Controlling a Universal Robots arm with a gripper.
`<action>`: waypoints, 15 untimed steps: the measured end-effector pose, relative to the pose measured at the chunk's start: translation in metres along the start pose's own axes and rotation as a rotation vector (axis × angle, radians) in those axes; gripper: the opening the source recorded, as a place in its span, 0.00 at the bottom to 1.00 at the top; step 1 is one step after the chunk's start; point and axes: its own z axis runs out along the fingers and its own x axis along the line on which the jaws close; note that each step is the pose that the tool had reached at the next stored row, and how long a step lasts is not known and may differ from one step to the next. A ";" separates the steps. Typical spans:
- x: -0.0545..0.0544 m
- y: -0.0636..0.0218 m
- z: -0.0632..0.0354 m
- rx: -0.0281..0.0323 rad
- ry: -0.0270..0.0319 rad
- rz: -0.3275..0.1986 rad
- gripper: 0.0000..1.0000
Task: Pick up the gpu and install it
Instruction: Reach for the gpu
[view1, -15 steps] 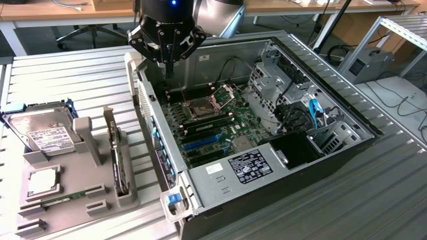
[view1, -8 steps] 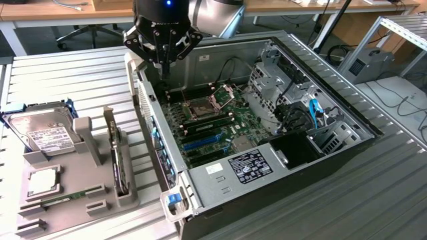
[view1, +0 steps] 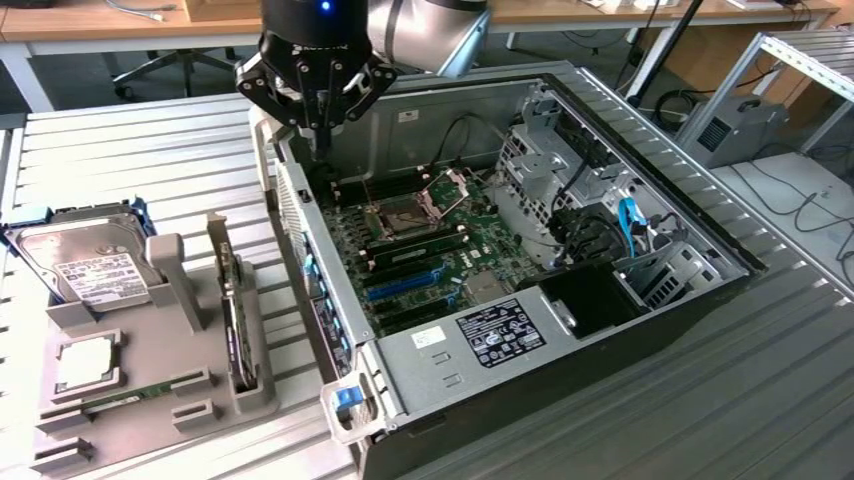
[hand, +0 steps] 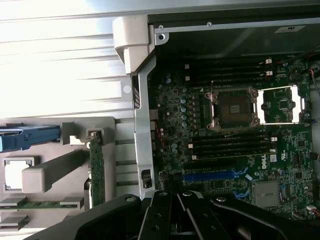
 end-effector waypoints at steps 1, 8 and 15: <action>0.001 0.0000 0.0000 0.0000 0.0000 0.000 0.11; 0.006 -0.0005 -0.0001 0.0001 0.0000 0.000 0.11; 0.011 -0.0008 -0.0002 0.0001 0.0000 0.000 0.11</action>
